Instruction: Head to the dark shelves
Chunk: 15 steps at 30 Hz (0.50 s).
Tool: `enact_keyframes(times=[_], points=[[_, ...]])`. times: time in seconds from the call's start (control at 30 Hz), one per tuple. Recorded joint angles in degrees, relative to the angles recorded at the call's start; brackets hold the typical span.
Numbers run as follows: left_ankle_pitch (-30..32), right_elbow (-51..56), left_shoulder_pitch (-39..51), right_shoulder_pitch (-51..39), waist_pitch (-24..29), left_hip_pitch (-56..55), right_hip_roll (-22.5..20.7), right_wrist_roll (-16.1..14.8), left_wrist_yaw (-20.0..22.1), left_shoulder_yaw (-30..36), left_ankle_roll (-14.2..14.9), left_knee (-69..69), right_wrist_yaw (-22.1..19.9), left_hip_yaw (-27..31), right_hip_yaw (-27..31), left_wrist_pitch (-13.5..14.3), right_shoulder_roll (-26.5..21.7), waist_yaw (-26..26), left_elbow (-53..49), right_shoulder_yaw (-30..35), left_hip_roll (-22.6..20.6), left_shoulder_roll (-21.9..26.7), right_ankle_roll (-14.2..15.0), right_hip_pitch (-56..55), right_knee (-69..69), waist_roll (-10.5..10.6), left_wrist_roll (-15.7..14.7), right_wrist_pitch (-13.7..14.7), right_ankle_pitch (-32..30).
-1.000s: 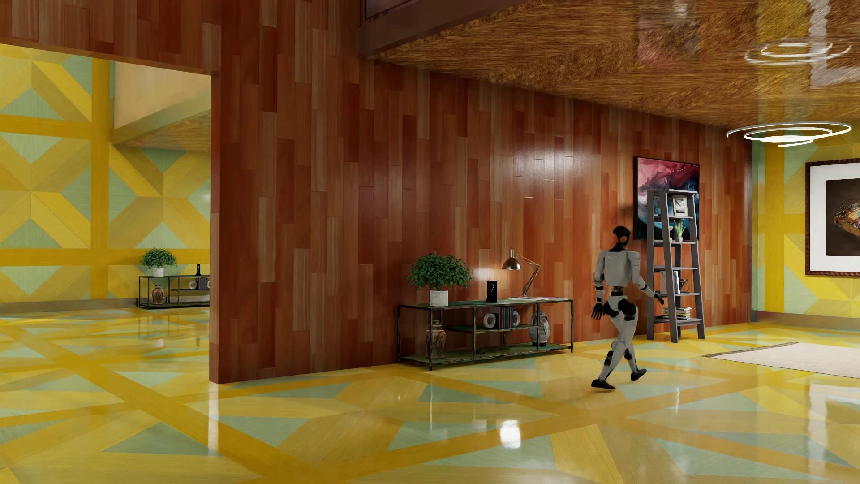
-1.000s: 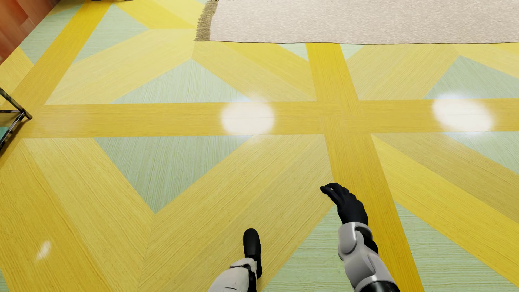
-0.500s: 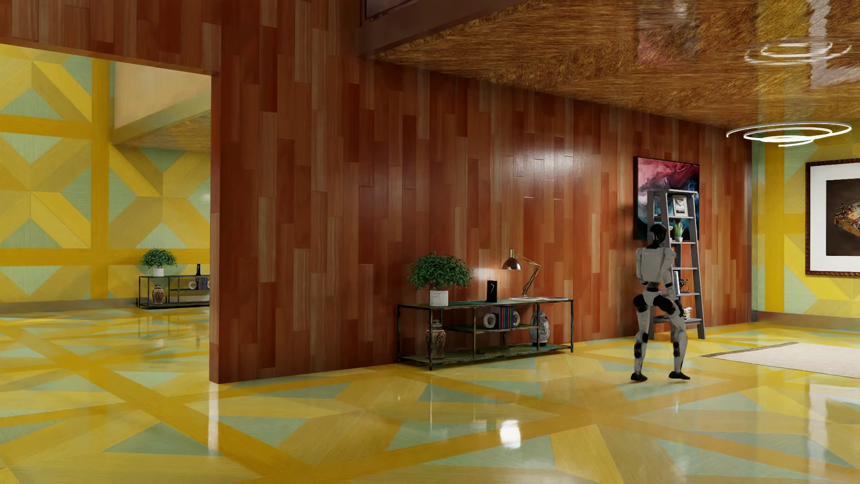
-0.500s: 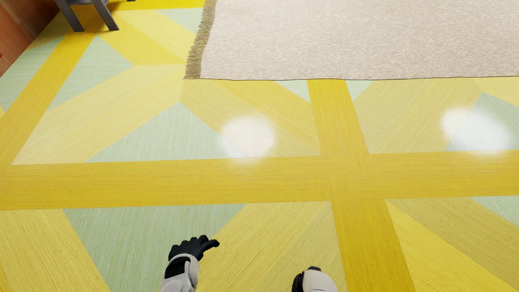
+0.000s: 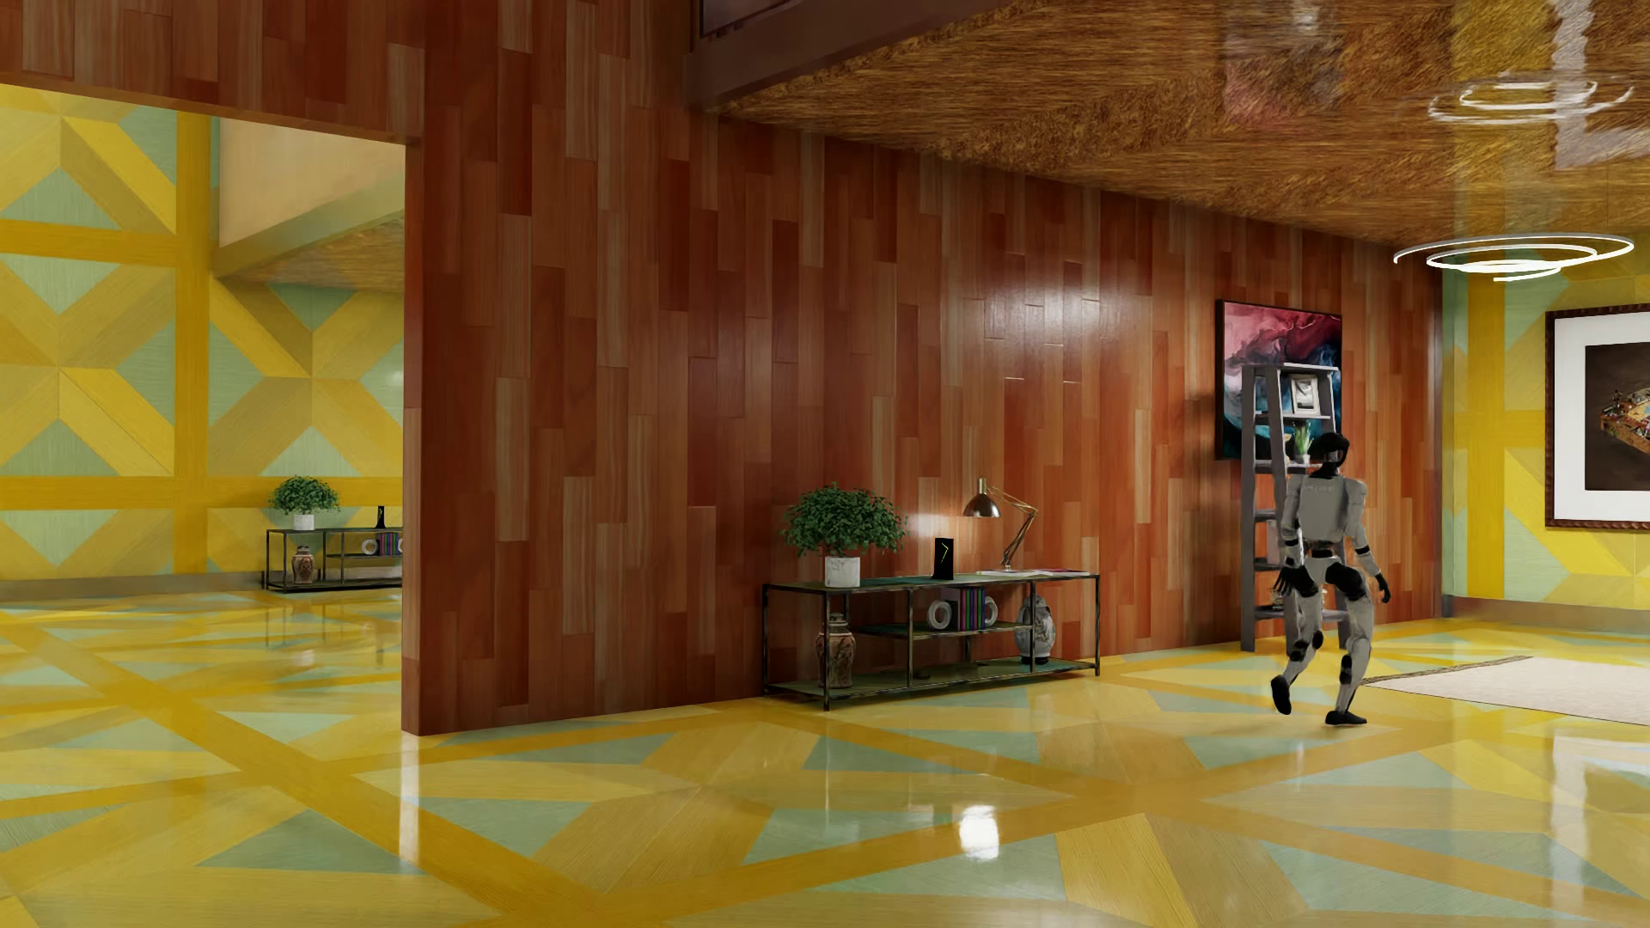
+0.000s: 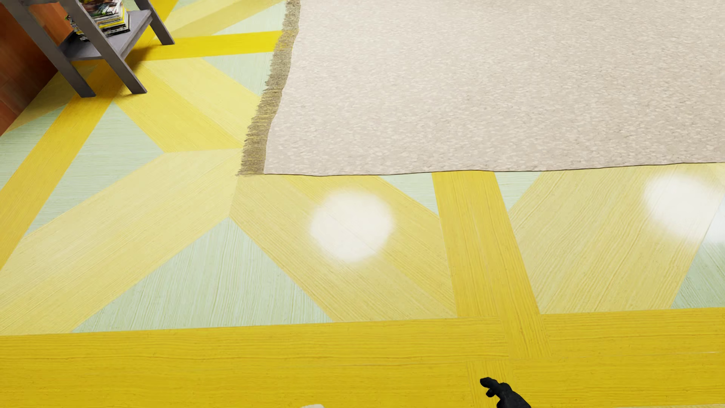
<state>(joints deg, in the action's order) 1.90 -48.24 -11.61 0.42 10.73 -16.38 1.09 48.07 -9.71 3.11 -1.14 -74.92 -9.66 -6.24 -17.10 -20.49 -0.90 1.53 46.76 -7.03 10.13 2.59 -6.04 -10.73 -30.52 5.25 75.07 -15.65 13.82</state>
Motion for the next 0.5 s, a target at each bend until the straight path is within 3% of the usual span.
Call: enact_keyframes(times=[0.07,0.13,0.2,0.23,0.27,0.3,0.33,0.37,0.4,0.43,0.5], points=[[-1.54,2.33,-3.34,-7.45,-0.35,-6.71,-2.64,0.44,-0.21,-2.87,-0.67,8.88,-0.66,-0.73,2.65,0.64,-1.36,1.85,-2.35,2.82,-1.00,-1.34,0.54,5.48,3.39,0.33,-0.69,2.52,2.34],[-1.21,6.34,-4.61,-13.13,-0.74,-9.64,-4.56,0.64,0.47,-5.17,-3.81,26.83,-1.75,-6.38,4.75,1.09,-2.69,3.21,-3.74,6.19,0.01,-1.60,1.04,10.43,6.08,0.60,-1.12,5.16,4.96],[1.89,11.14,-4.38,-16.61,-1.14,-8.89,-6.33,1.16,-0.40,-5.72,-0.18,52.39,-2.38,-13.92,5.83,2.61,-3.87,3.54,-4.36,8.85,-2.69,-0.47,1.71,15.48,9.70,0.84,0.00,6.77,6.71],[0.32,13.66,-3.94,-17.26,-1.30,-9.53,-7.22,1.07,-1.40,-6.19,4.68,62.48,-3.29,-13.95,5.86,3.61,-4.09,3.47,-5.01,9.34,-5.81,0.39,2.10,18.17,11.54,0.81,0.22,7.51,7.59],[-1.05,15.79,-3.39,-16.96,-1.42,-10.82,-7.90,0.76,-2.42,-6.68,5.08,67.87,-4.83,-10.08,5.81,4.40,-4.15,3.44,-5.73,9.36,-8.58,1.24,2.45,20.88,12.64,0.64,0.32,8.40,8.55],[-3.34,17.08,-2.69,-15.95,-1.55,-11.40,-8.65,0.33,-2.86,-7.17,4.88,67.47,-5.07,-10.49,5.23,4.79,-4.21,3.18,-6.24,9.32,-9.35,1.98,2.56,23.41,12.91,0.50,0.50,8.50,9.06],[-1.15,17.61,-1.94,-14.43,-1.66,-10.79,-8.94,0.64,-2.70,-7.91,1.37,64.94,-4.92,-13.30,4.83,4.88,-4.48,3.02,-6.64,9.76,-8.93,2.09,2.39,25.41,12.28,0.18,0.32,8.41,8.89],[1.30,16.79,-1.50,-12.79,-1.70,-10.39,-8.70,1.24,-1.51,-8.99,-6.26,61.09,-4.40,-15.44,5.19,4.38,-4.59,3.15,-7.08,10.63,-7.97,1.61,1.38,27.22,10.14,-0.58,0.00,7.61,7.56],[4.35,14.66,-1.50,-11.03,-1.59,-9.86,-8.00,1.85,0.60,-10.47,-10.56,56.65,-3.99,-17.05,6.03,3.06,-4.26,3.50,-7.67,11.65,-6.29,0.77,1.91,27.48,5.35,-1.62,-0.51,6.57,4.21],[3.45,10.94,-1.49,-9.12,-1.44,-9.24,-6.14,2.53,2.89,-11.88,-12.65,51.66,-1.93,-18.03,6.16,1.81,-4.25,3.99,-7.76,12.72,-5.22,-0.61,2.16,26.27,-1.80,-2.78,-1.61,4.77,-2.13],[-3.09,2.30,0.53,-5.32,-1.17,-6.36,-0.87,2.17,6.90,-13.14,-12.58,45.92,4.43,-19.14,6.77,0.79,-4.21,4.37,-5.58,12.26,-5.61,-3.43,8.02,18.53,-23.97,-5.04,-4.09,-0.01,-13.56]])
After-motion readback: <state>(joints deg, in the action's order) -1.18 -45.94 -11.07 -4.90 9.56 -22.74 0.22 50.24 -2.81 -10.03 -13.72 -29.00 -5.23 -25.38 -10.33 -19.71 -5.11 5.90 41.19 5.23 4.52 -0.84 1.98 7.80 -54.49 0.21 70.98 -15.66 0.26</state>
